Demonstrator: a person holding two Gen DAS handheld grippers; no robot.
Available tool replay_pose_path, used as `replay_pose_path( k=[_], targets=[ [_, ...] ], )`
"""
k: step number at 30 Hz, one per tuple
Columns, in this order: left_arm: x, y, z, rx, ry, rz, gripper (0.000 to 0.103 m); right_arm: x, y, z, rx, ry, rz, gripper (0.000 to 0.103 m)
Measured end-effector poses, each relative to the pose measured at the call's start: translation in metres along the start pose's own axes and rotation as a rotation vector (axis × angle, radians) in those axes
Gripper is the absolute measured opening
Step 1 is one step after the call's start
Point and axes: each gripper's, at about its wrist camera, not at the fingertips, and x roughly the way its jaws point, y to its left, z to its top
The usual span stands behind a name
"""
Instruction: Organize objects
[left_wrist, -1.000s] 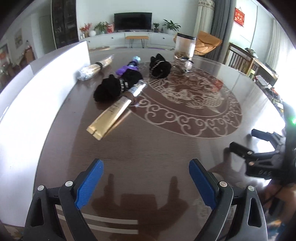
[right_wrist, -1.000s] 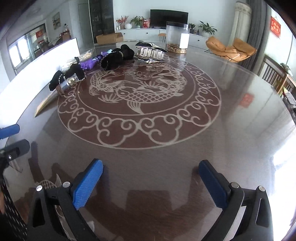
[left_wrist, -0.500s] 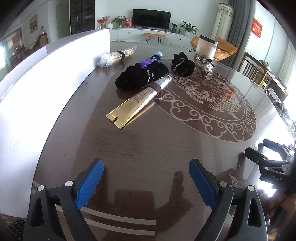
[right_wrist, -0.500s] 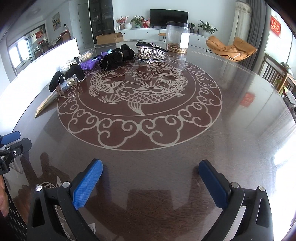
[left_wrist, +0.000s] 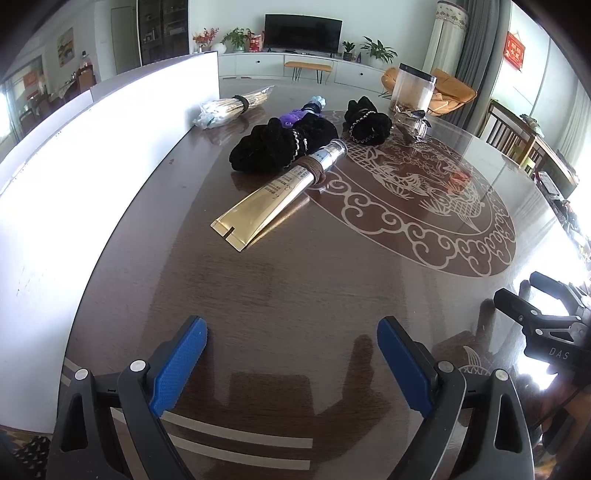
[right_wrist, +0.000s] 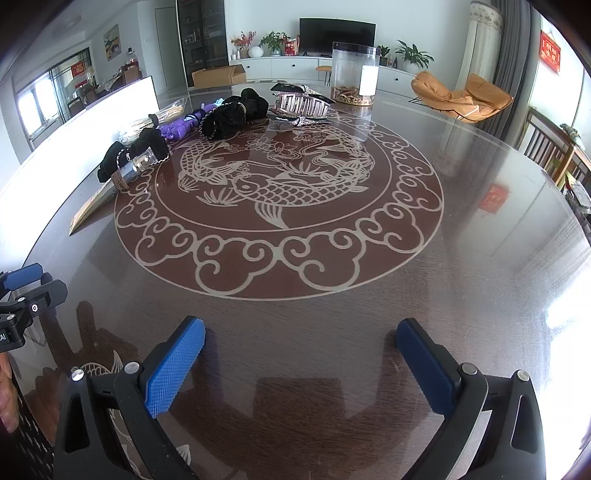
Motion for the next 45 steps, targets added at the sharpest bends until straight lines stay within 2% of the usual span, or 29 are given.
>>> replay_pose_path(
  k=[25,45],
  targets=[
    [0.001,-0.005,-0.002,0.026,0.003,0.028,0.094,-0.001,-0.001,0.000,-0.001,0.000,0.001,0.103],
    [-0.002,0.010,-0.002,-0.048,-0.002,0.049,0.094,-0.002,-0.002,0.001,-0.002,0.000,0.002,0.103]
  ],
)
